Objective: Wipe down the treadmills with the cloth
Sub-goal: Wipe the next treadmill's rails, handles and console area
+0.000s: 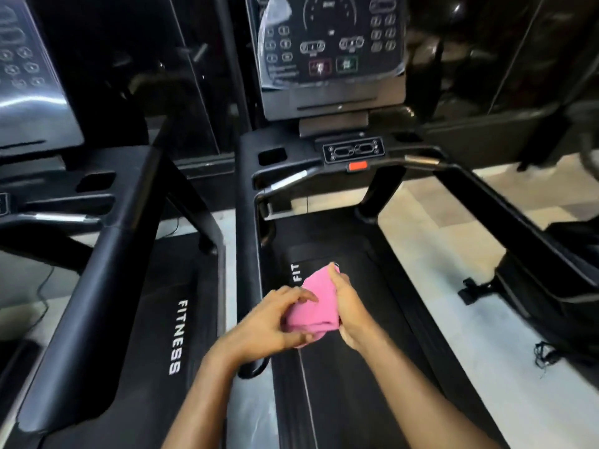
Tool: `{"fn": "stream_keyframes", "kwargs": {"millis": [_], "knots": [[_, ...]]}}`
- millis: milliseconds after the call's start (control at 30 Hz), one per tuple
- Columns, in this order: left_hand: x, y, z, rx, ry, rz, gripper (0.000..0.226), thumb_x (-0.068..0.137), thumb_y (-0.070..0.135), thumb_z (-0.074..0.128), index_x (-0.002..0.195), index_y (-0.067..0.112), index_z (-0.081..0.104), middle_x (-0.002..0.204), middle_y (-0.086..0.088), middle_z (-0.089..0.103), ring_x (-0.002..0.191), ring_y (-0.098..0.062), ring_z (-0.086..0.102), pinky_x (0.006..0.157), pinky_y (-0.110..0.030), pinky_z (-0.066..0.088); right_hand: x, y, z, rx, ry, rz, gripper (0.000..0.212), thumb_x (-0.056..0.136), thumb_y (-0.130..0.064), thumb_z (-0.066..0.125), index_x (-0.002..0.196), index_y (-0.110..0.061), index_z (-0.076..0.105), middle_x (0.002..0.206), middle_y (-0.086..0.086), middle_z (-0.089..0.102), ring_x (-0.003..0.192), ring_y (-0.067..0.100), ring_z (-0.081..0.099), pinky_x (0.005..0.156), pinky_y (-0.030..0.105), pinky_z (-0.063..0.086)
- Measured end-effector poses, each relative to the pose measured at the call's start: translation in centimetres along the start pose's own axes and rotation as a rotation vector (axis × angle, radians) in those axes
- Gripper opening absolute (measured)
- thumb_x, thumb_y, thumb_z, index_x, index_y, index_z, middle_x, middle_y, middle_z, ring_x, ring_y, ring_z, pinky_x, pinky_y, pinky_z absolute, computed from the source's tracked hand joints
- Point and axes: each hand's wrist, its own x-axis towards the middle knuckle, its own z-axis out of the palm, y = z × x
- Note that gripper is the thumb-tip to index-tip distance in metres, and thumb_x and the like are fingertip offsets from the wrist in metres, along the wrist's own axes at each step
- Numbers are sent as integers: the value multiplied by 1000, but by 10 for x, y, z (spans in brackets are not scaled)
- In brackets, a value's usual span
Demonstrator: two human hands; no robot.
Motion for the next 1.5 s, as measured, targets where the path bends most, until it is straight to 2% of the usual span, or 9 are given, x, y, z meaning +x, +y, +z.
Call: {"fn": "stream_keyframes", "kwargs": {"millis": [167,300,533,600,800,967,1267,1400,1500], "knots": [[39,32,-8,53,354,34,21,93,12,61,89,31,54,84,16,61,76,-3,58,66,-28,48,1,-61,-25,-103,-242,-17,87,88,-82,30,139,-15,50,124,11,71,110,24,72,89,47,59],[73,69,-23,115,626,-60,21,95,6,47,85,25,48,68,8,59,62,-8,55,59,-33,47,2,-85,-45,-244,-278,-90,94,75,-84,60,142,-21,39,127,8,65,106,31,72,86,55,60],[140,127,-63,447,548,-203,8,86,23,59,79,19,57,78,-9,65,79,-35,62,67,-39,52,14,-103,-76,-484,-280,-204,141,47,-72,87,160,-26,17,154,-1,30,124,18,56,75,27,61],[153,145,-73,562,488,-254,27,85,28,63,65,16,50,70,-8,57,76,-36,59,63,-34,45,23,-104,-80,-654,-191,-330,126,44,-72,90,149,-25,37,145,-3,35,123,10,48,76,18,52],[165,172,-105,708,336,-363,52,85,44,74,56,13,45,60,-9,50,66,-30,50,55,-34,32,63,-123,-102,-902,56,-492,26,71,-24,82,83,-23,59,89,2,70,87,26,68,73,36,56],[138,160,-136,662,162,-348,32,72,41,88,72,23,62,68,6,59,62,-10,51,52,-22,35,96,-179,-151,-671,96,-568,32,71,-19,92,66,-23,60,67,-9,64,65,10,57,61,27,43],[116,106,-128,413,668,-246,14,84,14,79,82,24,69,74,5,68,70,-10,60,62,-16,41,114,-213,-168,-407,-94,-625,36,84,-37,82,78,-4,69,72,14,65,70,13,50,68,34,38],[112,102,-128,370,830,-239,6,93,15,69,96,18,74,83,4,71,82,-13,63,68,-17,38,125,-207,-159,-321,-144,-610,86,74,-75,74,98,7,66,82,6,61,81,18,49,71,46,42],[114,102,-126,268,905,-238,9,97,21,65,96,18,74,87,6,71,85,-10,63,69,-18,39,112,-212,-143,-339,-51,-646,56,91,-62,64,68,-12,52,72,5,39,69,19,34,63,41,27]]}}
